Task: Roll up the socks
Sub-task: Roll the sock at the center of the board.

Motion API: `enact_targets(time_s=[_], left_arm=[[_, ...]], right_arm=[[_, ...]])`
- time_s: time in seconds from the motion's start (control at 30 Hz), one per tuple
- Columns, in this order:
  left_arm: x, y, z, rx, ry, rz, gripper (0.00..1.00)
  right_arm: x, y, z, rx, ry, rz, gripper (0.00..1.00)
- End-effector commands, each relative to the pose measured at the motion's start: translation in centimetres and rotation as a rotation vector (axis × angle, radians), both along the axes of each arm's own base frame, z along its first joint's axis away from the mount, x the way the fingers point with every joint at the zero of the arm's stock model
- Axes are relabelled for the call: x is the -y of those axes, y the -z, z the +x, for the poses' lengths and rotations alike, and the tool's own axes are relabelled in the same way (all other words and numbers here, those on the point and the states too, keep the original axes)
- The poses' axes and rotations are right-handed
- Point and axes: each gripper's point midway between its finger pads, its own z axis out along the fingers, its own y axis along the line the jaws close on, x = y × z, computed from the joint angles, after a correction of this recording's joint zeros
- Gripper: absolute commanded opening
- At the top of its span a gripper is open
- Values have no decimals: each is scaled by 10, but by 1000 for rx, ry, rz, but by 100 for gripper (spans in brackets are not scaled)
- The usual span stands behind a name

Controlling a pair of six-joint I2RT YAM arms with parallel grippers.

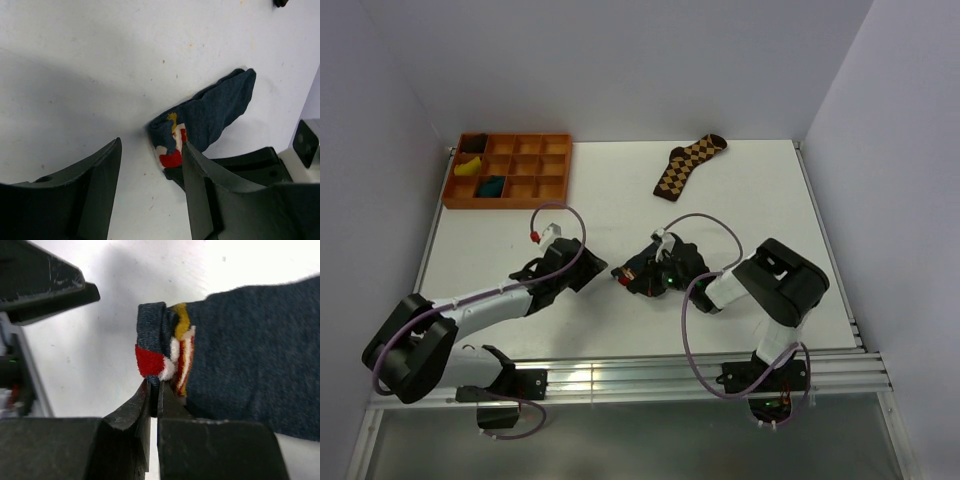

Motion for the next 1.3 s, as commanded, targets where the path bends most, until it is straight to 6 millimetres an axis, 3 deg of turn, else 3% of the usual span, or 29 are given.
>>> enact_targets(time_s=[0.0, 0.3, 0.63, 1.07, 1.27], left_arm=[[12, -6, 4, 34, 19, -72, 56], [28, 3, 2, 14, 62, -64, 54], [40, 18, 4, -4, 88, -45, 53], [57, 15, 6, 41, 129, -100, 52], [61, 29, 4, -1, 143, -71, 45]], right_arm=[[8, 10, -13, -174, 8, 86, 0], [26, 23, -14, -437, 136, 250, 0], [28, 23, -10, -463, 152, 282, 0], [30, 27, -10, -489, 167, 272, 0], [30, 26, -9, -493, 167, 277, 0]])
